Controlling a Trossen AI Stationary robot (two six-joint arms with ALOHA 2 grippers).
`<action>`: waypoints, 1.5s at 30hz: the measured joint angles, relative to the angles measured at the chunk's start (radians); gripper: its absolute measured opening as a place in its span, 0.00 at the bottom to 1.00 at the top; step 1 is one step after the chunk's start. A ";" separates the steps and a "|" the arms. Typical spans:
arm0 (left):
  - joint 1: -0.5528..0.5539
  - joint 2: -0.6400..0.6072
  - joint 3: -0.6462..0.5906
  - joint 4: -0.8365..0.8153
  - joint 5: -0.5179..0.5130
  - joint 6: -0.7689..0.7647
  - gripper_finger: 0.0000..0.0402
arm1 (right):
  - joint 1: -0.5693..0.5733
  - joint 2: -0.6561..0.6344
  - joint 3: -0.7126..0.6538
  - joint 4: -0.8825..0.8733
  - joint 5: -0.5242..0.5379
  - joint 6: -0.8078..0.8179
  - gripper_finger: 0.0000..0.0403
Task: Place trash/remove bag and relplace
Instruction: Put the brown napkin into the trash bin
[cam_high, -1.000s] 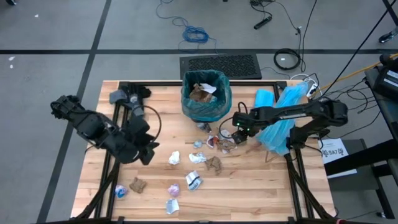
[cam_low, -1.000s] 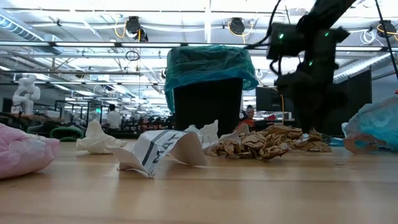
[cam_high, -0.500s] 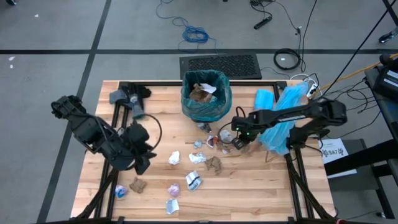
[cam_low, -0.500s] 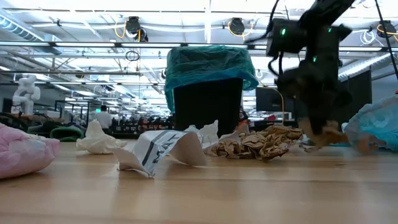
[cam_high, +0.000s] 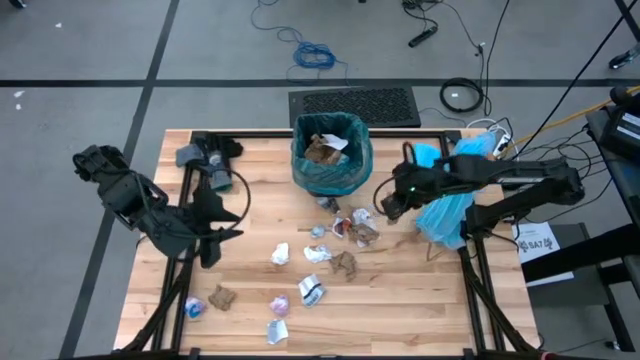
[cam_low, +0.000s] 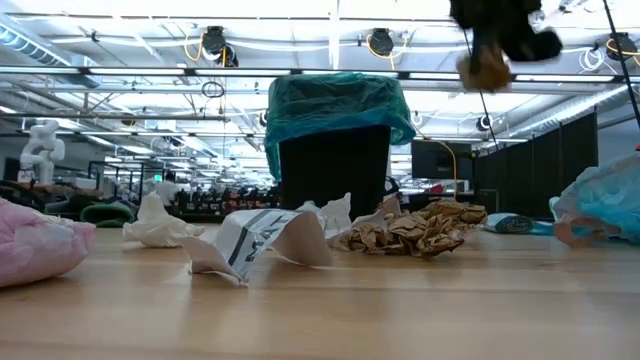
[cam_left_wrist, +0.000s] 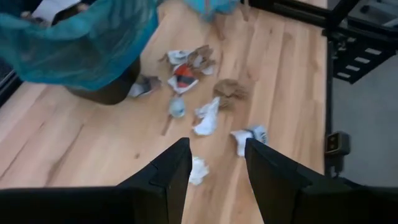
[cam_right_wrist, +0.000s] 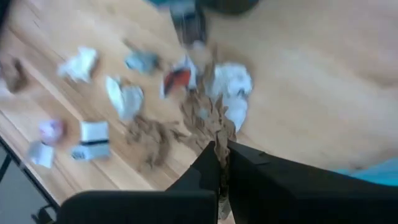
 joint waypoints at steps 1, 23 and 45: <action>0.000 -0.026 -0.034 0.007 0.000 0.000 0.38 | 0.007 0.008 0.061 -0.036 0.024 0.000 0.00; 0.128 -0.573 -0.594 0.367 0.037 0.260 0.38 | -0.209 0.443 0.696 0.135 0.138 -0.339 0.00; 0.175 -0.693 -0.645 0.363 0.114 0.313 0.38 | -0.390 0.504 0.697 0.203 0.022 -0.422 0.37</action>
